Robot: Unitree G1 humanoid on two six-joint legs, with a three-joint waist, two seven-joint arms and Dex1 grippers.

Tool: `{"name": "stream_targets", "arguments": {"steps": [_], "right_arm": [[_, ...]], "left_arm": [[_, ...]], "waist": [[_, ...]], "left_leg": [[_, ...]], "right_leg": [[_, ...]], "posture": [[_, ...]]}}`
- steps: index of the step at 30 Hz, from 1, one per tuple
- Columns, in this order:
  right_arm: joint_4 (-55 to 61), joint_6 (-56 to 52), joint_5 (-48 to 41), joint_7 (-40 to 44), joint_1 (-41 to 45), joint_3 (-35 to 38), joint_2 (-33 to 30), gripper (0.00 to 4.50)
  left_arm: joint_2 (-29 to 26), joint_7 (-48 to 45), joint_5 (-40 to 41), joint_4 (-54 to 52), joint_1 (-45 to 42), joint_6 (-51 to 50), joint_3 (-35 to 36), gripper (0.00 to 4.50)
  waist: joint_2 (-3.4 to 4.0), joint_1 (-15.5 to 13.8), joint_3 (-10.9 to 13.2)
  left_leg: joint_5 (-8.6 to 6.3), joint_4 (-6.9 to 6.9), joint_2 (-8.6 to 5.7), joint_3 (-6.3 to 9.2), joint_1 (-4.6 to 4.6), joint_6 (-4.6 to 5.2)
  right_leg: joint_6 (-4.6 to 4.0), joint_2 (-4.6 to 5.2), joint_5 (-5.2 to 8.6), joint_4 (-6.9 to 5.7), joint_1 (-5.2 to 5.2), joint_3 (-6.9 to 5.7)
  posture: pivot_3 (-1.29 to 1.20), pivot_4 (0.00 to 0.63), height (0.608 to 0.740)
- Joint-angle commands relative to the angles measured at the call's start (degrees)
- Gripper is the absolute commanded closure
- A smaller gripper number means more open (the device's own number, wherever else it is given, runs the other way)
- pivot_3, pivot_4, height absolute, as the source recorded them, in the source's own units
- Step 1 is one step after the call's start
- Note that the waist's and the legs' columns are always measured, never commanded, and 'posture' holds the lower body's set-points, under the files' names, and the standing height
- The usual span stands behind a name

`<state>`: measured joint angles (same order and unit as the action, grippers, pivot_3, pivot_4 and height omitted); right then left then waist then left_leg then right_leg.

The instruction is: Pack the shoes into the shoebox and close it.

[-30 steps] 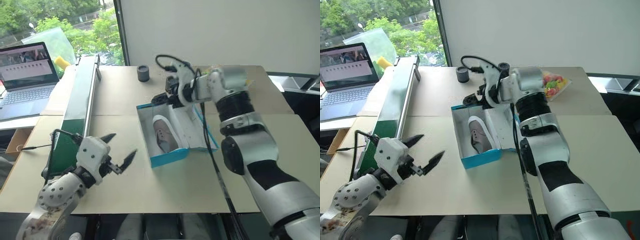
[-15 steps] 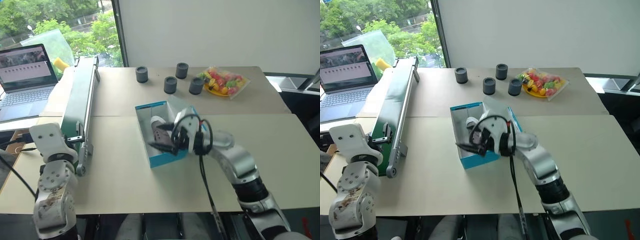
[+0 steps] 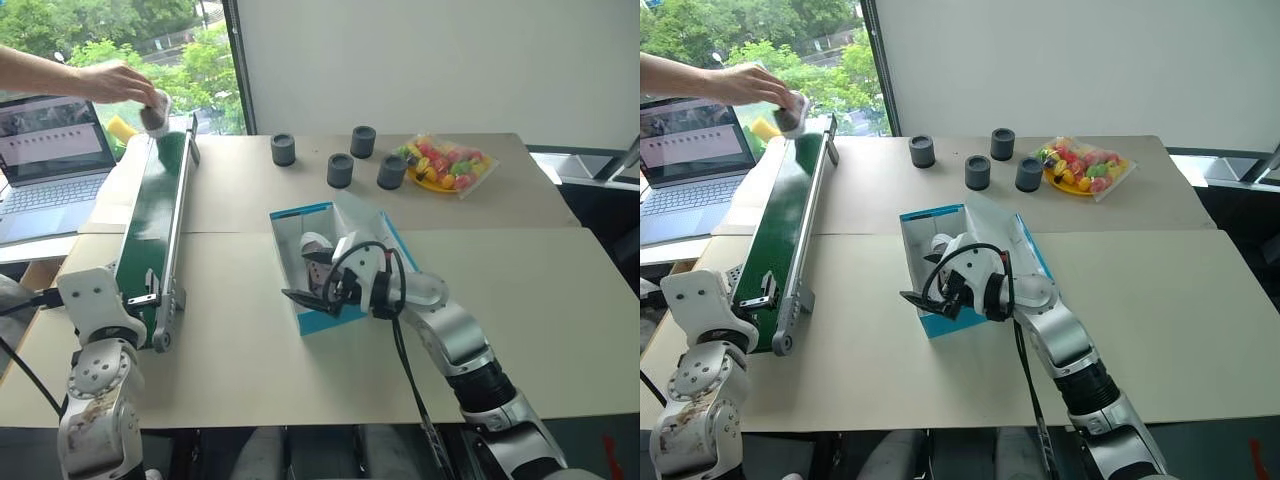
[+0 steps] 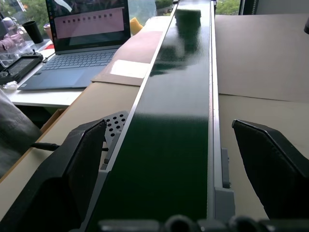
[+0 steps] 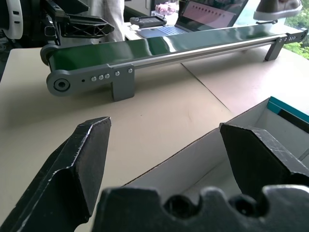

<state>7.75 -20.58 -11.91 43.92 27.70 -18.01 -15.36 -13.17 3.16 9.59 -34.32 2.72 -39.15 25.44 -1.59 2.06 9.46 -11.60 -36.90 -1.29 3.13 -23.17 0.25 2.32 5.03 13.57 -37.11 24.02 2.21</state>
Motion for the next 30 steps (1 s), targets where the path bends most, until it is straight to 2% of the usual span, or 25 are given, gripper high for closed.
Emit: {"name": "stream_targets", "arguments": {"steps": [1, 7, 17, 30], "right_arm": [[0.47, 2.44, -0.07, 0.63, -0.50, -0.17, 0.52, 0.23], [-0.59, 3.71, 3.10, -2.75, -0.15, -0.97, 1.51, 0.23], [-0.61, 2.19, 4.02, -2.94, 0.72, -1.78, 2.83, 0.23], [-2.06, 0.07, 2.52, -3.57, 2.07, 0.04, 5.17, 0.23]], "left_arm": [[-0.60, -0.09, -0.22, -1.65, -0.27, 1.15, 1.07, 0.00], [-1.55, -0.31, -0.91, -0.64, -0.22, 0.96, 1.55, 0.00], [-2.49, -0.34, -1.18, -1.04, 0.49, 0.22, 2.18, 0.00], [0.39, 0.99, -1.01, -2.16, 1.93, -0.27, 0.75, 0.00]], "waist": [[0.00, 0.02, 0.00], [0.00, 0.02, 0.00], [0.00, 0.03, 0.00], [0.00, 0.04, 0.00]], "left_leg": [[0.00, 0.00, 0.00, -0.01, 0.00, 0.00], [0.00, 0.01, 0.00, -0.01, -0.02, 0.00], [-0.01, 0.01, 0.01, -0.01, -0.02, -0.01], [-0.01, 0.01, 0.02, -0.01, -0.02, -0.02]], "right_leg": [[0.00, 0.00, 0.00, 0.00, 0.01, 0.01], [0.00, 0.00, 0.00, 0.00, 0.04, 0.02], [0.00, 0.00, -0.01, 0.00, 0.04, 0.02], [0.00, 0.00, -0.01, 0.01, 0.04, 0.02]], "posture": [[0.00, 0.150, 0.728], [0.00, 0.150, 0.728], [0.00, 0.150, 0.728], [0.00, 0.150, 0.728]]}}
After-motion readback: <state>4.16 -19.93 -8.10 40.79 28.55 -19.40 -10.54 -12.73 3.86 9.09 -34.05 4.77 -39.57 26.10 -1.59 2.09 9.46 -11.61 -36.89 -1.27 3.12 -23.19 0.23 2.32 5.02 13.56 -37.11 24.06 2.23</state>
